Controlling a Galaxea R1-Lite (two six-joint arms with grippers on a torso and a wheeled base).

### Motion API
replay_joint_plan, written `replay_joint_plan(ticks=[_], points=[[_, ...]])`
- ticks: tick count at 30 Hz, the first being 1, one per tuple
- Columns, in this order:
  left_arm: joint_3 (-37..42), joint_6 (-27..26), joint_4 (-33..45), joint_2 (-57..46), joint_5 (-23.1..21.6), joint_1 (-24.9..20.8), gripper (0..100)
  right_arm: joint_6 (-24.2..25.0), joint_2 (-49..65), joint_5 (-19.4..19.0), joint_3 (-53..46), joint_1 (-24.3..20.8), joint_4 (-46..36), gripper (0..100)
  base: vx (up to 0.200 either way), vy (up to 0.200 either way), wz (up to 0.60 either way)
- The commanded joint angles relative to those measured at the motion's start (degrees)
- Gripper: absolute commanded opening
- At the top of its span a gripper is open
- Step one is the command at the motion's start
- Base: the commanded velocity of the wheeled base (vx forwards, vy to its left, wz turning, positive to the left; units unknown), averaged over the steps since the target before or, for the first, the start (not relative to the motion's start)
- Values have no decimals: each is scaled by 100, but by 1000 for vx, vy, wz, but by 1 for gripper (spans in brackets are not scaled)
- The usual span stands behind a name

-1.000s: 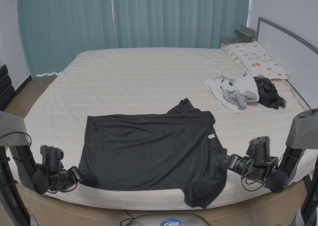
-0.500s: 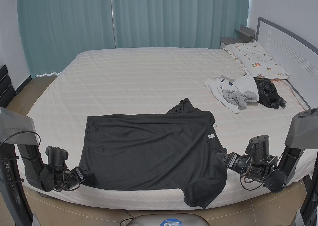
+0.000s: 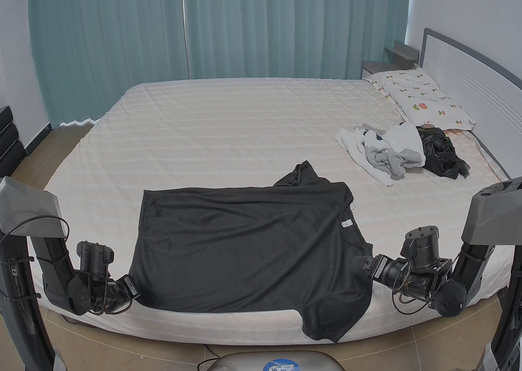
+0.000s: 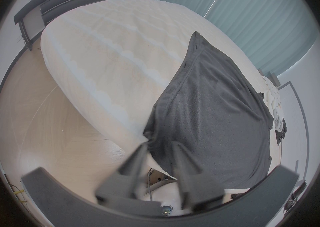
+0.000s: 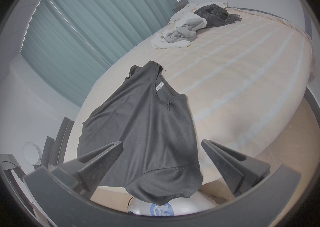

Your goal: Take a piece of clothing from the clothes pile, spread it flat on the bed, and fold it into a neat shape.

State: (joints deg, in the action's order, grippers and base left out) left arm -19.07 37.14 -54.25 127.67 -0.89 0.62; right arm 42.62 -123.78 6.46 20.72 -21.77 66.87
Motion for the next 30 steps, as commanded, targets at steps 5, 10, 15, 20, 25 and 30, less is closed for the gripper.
replay_joint_plan(ticks=[5, 10, 15, 20, 25, 30], points=[[202, 65, 63, -1113, 80, -9, 0, 10, -348, -277, 63, 138, -7, 100, 0, 0, 0], [175, 74, 63, -1218, 80, -36, 0, 10, -603, -277, 178, 138, -7, 100, 0, 0, 0], [140, 311, 20, -1078, -34, 105, 0, -8, -1016, -242, 573, 173, -156, 100, 0, 0, 0], [131, 346, 11, -981, -69, 131, 0, -17, -1183, -277, 766, 305, -165, 100, 0, 0, 0], [122, 364, 11, -920, -96, 140, 0, -17, -1403, -277, 1030, 367, -165, 0, 0, 0, 0], [87, 452, 2, -911, -104, 193, 0, -34, -1254, -295, 1373, 578, -68, 0, 0, 0, 0]])
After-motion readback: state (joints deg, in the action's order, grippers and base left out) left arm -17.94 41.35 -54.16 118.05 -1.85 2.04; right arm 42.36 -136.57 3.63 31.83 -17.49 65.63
